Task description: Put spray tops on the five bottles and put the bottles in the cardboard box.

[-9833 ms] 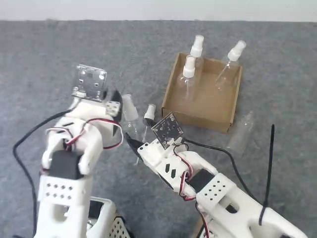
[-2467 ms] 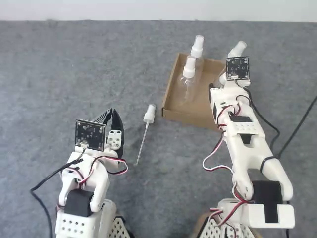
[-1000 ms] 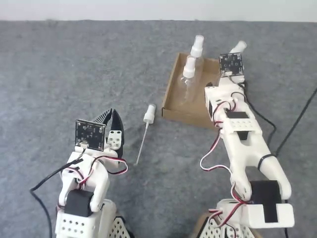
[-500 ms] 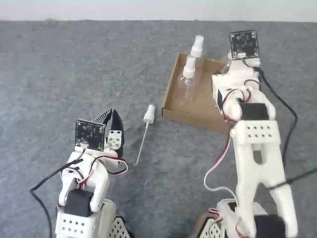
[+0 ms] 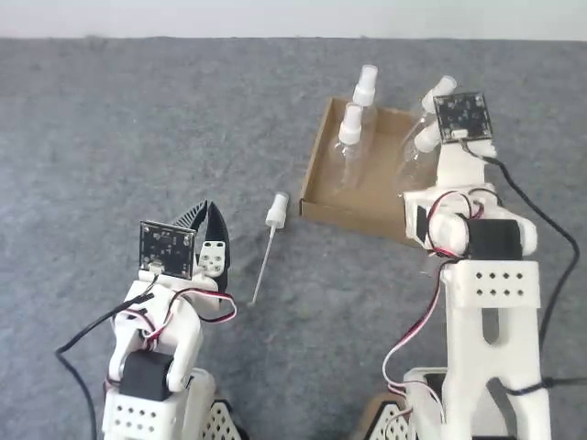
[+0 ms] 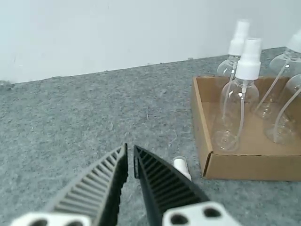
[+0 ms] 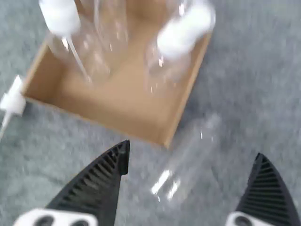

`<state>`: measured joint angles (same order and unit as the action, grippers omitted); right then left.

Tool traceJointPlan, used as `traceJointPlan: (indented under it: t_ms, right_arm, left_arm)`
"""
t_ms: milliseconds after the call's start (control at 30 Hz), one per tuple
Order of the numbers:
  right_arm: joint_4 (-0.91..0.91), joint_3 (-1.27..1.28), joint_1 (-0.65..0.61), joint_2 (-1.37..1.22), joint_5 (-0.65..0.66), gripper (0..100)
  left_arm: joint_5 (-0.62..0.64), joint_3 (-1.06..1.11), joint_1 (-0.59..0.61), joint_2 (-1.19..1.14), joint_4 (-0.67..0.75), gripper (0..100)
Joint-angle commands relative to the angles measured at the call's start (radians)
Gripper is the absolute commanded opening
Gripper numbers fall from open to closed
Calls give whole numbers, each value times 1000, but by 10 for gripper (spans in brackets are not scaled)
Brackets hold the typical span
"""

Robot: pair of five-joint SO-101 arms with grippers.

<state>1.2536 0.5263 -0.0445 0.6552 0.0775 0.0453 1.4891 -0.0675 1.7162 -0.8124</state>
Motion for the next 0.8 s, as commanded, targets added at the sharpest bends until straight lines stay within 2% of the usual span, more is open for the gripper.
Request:
traceJointPlan:
  t_ms: [0, 133, 300, 567, 767]
  right_arm:
    - [-2, 28, 68, 39, -6, 330]
    - [-111, 161, 107, 38, -17, 329]
    - [-292, 325, 111, 36, -121, 329]
    - [-357, 361, 116, -101, -129, 329]
    - [-496, 348, 223, -300, -126, 328]
  left_arm:
    - [5, -36, 6, 11, -3, 12]
    - [5, -36, 5, 11, -3, 12]
    - [5, -36, 5, 11, -3, 12]
    - [6, -36, 8, 11, -3, 12]
    - [6, -36, 8, 11, -3, 12]
